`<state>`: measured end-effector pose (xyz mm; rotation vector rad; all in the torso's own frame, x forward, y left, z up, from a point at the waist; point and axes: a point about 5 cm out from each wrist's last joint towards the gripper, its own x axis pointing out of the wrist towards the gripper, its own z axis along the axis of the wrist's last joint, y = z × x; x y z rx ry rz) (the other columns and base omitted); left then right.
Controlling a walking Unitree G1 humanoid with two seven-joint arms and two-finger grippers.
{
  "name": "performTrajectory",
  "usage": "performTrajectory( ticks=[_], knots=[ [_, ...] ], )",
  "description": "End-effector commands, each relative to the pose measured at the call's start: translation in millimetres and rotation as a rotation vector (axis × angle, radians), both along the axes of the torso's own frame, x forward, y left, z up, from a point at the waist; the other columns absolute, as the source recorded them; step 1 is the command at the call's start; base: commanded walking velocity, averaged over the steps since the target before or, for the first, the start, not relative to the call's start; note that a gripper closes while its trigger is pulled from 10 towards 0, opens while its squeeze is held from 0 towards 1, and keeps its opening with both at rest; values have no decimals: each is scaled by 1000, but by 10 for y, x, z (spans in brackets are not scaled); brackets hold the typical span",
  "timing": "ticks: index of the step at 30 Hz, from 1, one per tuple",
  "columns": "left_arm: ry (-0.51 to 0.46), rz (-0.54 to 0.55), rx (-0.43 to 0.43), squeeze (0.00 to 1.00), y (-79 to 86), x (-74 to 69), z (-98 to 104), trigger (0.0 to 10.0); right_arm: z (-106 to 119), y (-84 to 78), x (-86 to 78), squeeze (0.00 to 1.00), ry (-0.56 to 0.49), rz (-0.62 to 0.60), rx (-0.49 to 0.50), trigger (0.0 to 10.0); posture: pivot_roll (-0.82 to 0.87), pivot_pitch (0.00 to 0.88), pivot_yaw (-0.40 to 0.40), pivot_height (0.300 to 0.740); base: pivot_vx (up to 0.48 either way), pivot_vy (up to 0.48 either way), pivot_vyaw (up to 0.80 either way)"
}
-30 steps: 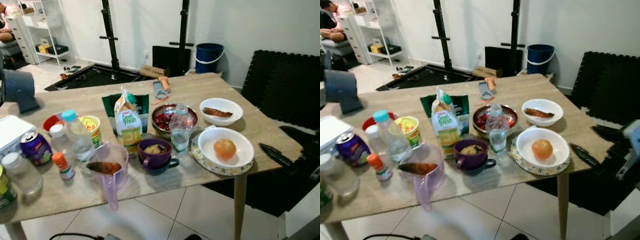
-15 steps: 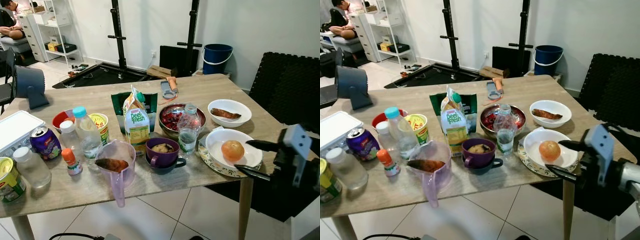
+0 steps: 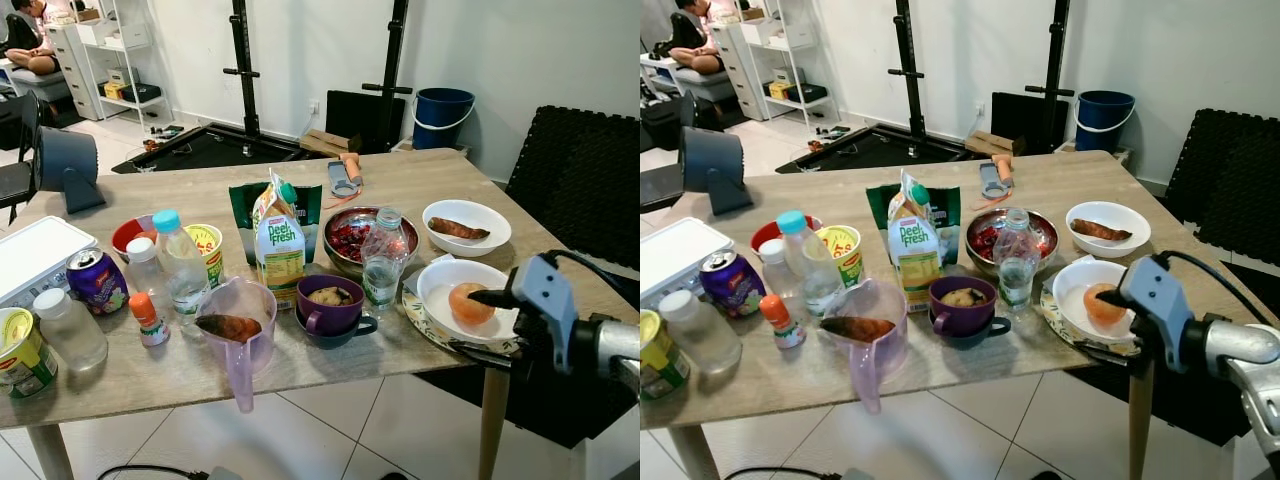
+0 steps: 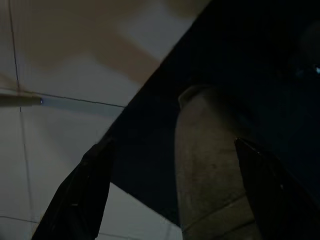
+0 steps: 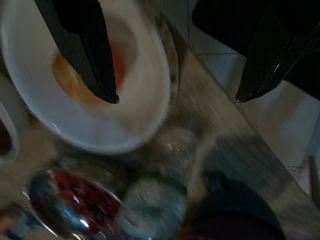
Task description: Restocking fridge
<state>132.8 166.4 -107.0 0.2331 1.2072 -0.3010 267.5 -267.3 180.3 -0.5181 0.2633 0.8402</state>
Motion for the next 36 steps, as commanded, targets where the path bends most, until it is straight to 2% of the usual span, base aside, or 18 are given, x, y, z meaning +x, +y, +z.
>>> performTrajectory(
  ticks=[1,10,16,18,20,22,26,28,29,30,36],
  knots=[
    [-2,-14,-4,0,-46,12,1,10000,-73,8,-23,0,51,9,-66,10000,-155,0,38,740,0,0,0],
    [0,-16,-6,0,-55,11,0,10000,-156,14,-23,0,85,17,-181,10000,-157,0,40,740,0,0,0],
    [3,-17,-8,0,-63,4,-3,10000,-141,65,31,0,48,30,-196,10000,-161,0,38,740,0,0,0],
    [4,-19,-8,0,-66,2,-3,10000,-119,152,79,0,31,53,-169,10000,-161,0,38,740,0,0,0],
    [4,-19,-9,0,-68,2,-3,10000,-116,173,96,0,29,56,-166,10000,-161,0,38,740,0,0,0],
    [3,-21,-11,0,-82,3,-4,10000,-146,234,178,0,25,69,-209,10000,-162,0,35,740,0,0,0],
    [3,-21,-13,0,-87,5,-3,10000,-162,249,208,0,29,75,-231,10000,-162,0,35,740,0,0,0],
    [2,-20,-14,0,-93,8,-3,10000,-202,242,265,0,43,74,-296,10000,-156,0,29,740,0,0,0],
    [2,-20,-14,0,-93,8,-3,10000,-202,242,265,0,43,74,-296,10000,-156,0,29,740,0,0,0],
    [2,-17,-16,0,-100,8,-3,10000,-212,246,329,0,52,76,-332,10000,-153,0,27,740,0,0,0],
    [2,-9,-18,0,-109,6,-5,10000,-197,269,398,0,65,89,-354,10000,-147,0,17,740,0,0,0]
  ],
)
